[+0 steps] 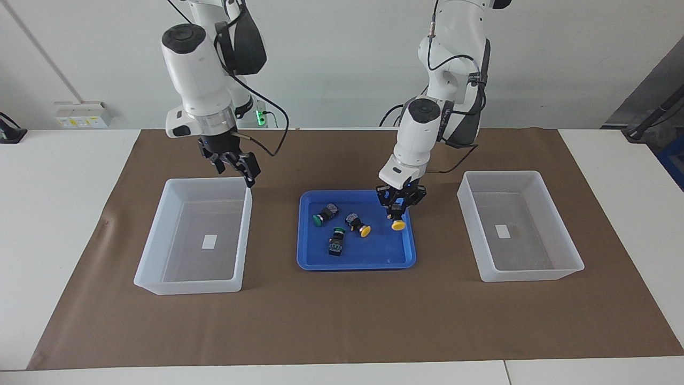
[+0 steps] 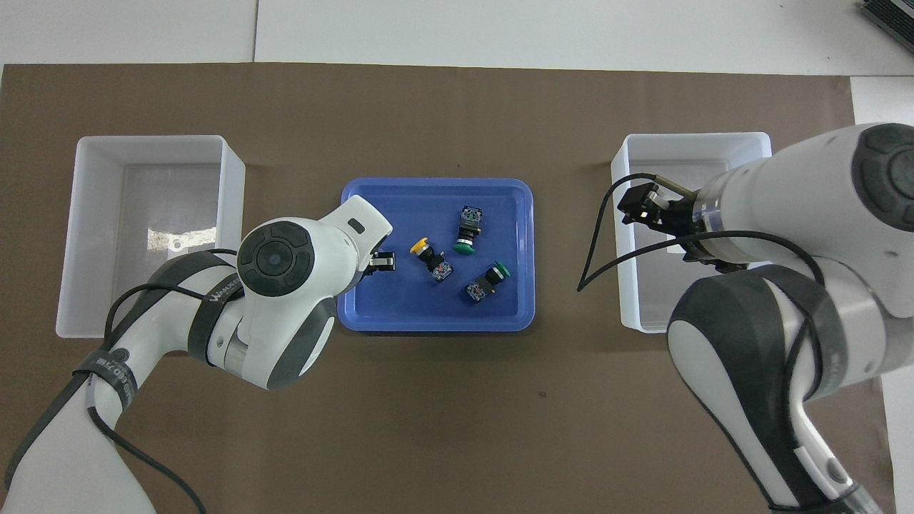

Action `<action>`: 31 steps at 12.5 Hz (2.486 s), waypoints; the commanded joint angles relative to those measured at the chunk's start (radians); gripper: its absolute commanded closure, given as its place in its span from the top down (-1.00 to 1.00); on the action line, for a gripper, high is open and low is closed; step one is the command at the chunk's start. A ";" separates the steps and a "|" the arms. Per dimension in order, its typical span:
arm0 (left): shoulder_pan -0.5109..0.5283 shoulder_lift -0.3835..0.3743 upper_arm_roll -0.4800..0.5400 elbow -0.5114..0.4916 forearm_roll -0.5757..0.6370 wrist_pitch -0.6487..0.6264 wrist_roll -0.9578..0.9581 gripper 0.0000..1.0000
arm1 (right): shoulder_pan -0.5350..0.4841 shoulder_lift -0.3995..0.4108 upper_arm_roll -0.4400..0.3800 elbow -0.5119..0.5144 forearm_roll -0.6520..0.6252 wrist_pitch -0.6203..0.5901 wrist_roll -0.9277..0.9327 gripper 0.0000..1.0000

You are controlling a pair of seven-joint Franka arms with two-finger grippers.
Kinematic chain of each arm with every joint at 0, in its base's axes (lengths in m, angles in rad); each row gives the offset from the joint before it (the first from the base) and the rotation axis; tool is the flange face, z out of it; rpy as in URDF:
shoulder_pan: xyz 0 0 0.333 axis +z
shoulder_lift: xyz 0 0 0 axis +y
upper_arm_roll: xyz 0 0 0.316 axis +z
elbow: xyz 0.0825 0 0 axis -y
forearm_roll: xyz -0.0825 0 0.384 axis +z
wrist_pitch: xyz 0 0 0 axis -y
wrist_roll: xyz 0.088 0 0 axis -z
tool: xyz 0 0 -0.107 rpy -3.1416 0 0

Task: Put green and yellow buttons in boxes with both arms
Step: 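Carry the yellow button toward its box while the right gripper reaches the tray, then release the yellow button in the box while the right gripper grasps green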

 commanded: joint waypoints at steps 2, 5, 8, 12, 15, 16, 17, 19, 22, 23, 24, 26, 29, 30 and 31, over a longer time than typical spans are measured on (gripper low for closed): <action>0.061 -0.054 -0.004 0.043 0.017 -0.119 0.007 -1.00 | 0.136 0.154 -0.005 0.014 0.054 0.164 0.254 1.00; 0.107 -0.048 -0.002 0.068 0.019 -0.161 0.053 -1.00 | 0.234 0.254 -0.004 0.017 0.134 0.278 0.315 1.00; 0.226 -0.030 -0.004 0.114 0.023 -0.159 0.127 -1.00 | 0.267 0.261 -0.004 -0.009 0.125 0.255 0.310 1.00; 0.383 0.021 -0.004 0.183 0.023 -0.065 0.384 -1.00 | 0.290 0.296 -0.004 -0.057 0.118 0.270 0.197 1.00; 0.449 0.053 -0.004 0.189 0.023 0.007 0.493 -1.00 | 0.300 0.328 -0.004 -0.048 0.076 0.272 0.168 0.85; 0.463 0.085 -0.004 0.204 0.023 0.032 0.496 -1.00 | 0.305 0.328 -0.004 -0.045 0.072 0.260 0.168 0.85; 0.478 0.099 -0.007 0.205 0.023 0.035 0.504 -1.00 | 0.305 0.328 -0.004 -0.037 0.072 0.253 0.166 0.85; 0.501 0.139 -0.007 0.200 0.023 0.045 0.551 -1.00 | 0.302 0.328 -0.004 -0.004 0.072 0.206 0.166 0.85; 0.506 0.180 -0.007 0.174 0.022 0.061 0.563 -1.00 | 0.291 0.339 -0.004 0.000 0.059 0.213 0.158 0.61; 0.507 0.209 -0.007 0.174 0.022 0.081 0.571 -1.00 | 0.291 0.348 -0.004 -0.002 0.054 0.233 0.157 0.54; 0.507 0.219 -0.007 0.174 0.022 0.103 0.574 -1.00 | 0.296 0.359 -0.004 -0.006 0.056 0.256 0.158 0.49; 0.507 0.225 -0.007 0.169 0.022 0.112 0.577 -1.00 | 0.299 0.359 -0.004 -0.017 0.054 0.263 0.160 0.47; 0.506 0.222 -0.007 0.133 0.022 0.178 0.577 0.75 | 0.302 0.359 -0.004 -0.023 0.054 0.279 0.160 -0.10; 0.506 0.222 -0.007 0.133 0.022 0.178 0.579 1.00 | 0.304 0.359 -0.004 -0.023 0.056 0.284 0.157 -0.49; 0.504 0.221 -0.007 0.139 0.022 0.172 0.577 1.00 | 0.302 0.360 -0.004 -0.022 0.054 0.283 0.155 -0.99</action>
